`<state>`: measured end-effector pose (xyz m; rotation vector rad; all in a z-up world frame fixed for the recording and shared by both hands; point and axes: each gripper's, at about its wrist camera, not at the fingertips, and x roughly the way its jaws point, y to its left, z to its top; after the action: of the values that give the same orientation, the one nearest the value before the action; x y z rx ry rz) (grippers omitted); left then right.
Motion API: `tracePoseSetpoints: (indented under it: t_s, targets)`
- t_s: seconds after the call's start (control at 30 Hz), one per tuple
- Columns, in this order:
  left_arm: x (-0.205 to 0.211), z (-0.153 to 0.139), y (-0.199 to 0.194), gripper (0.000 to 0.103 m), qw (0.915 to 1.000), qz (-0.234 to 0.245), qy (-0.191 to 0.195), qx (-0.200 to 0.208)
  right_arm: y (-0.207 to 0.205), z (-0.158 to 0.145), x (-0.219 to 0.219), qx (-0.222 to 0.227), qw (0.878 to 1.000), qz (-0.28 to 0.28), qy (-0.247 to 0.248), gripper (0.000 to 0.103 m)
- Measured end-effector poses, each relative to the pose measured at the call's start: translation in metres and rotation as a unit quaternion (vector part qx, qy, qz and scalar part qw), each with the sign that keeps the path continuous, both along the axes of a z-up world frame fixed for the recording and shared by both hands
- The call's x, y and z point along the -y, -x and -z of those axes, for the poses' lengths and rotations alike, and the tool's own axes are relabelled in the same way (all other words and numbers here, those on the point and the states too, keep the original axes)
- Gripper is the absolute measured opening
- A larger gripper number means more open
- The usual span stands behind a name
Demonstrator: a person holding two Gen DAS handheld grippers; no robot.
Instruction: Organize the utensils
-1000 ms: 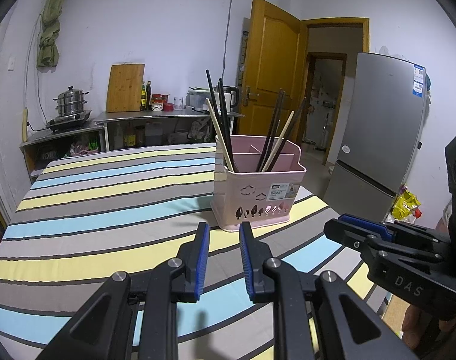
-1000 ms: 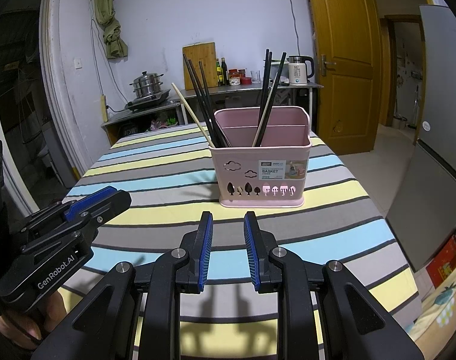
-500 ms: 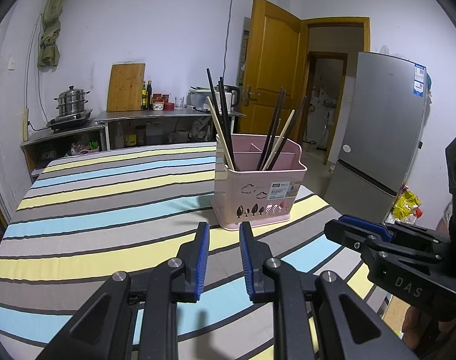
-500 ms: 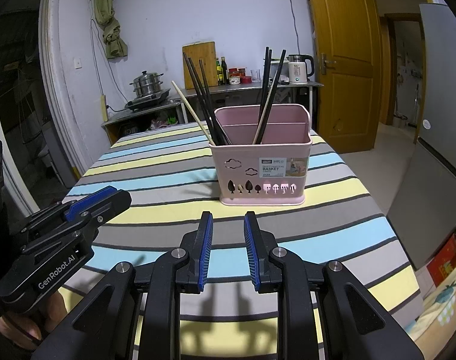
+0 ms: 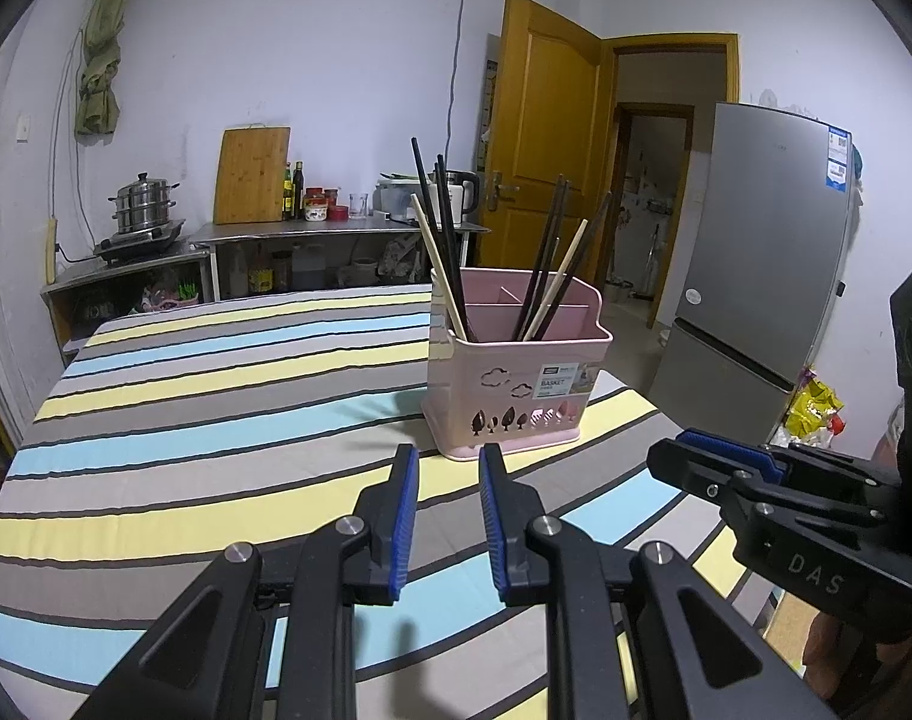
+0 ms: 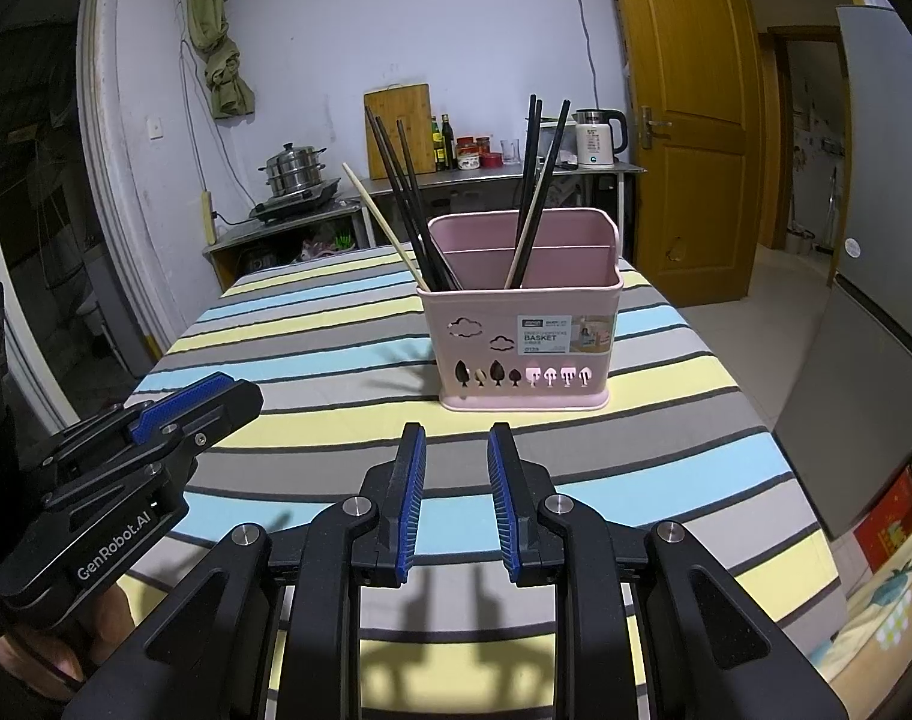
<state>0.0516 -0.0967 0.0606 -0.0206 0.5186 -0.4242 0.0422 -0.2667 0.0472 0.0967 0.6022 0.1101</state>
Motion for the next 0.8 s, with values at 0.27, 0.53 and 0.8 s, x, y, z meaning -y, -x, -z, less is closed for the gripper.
tracePoseSetpoints:
  t_s: [0.27, 0.53, 0.8]
  targets:
    - [0.0004, -0.0004, 0.0009, 0.02, 1.0, 0.001, 0.0, 0.0, -0.0007, -0.0003, 0.001, 0.0, 1.0, 0.0, -0.001, 0.022]
    - [0.0005, -0.0006, 0.0016, 0.02, 1.0, 0.002, -0.001, -0.001, 0.0008, 0.0019, 0.0009, -0.001, 1.0, 0.0, -0.001, 0.022]
    - [0.0003, 0.0002, 0.0017, 0.02, 1.0, 0.004, -0.002, -0.004, 0.0016, 0.0025, 0.0002, -0.002, 1.0, 0.001, -0.001, 0.022]
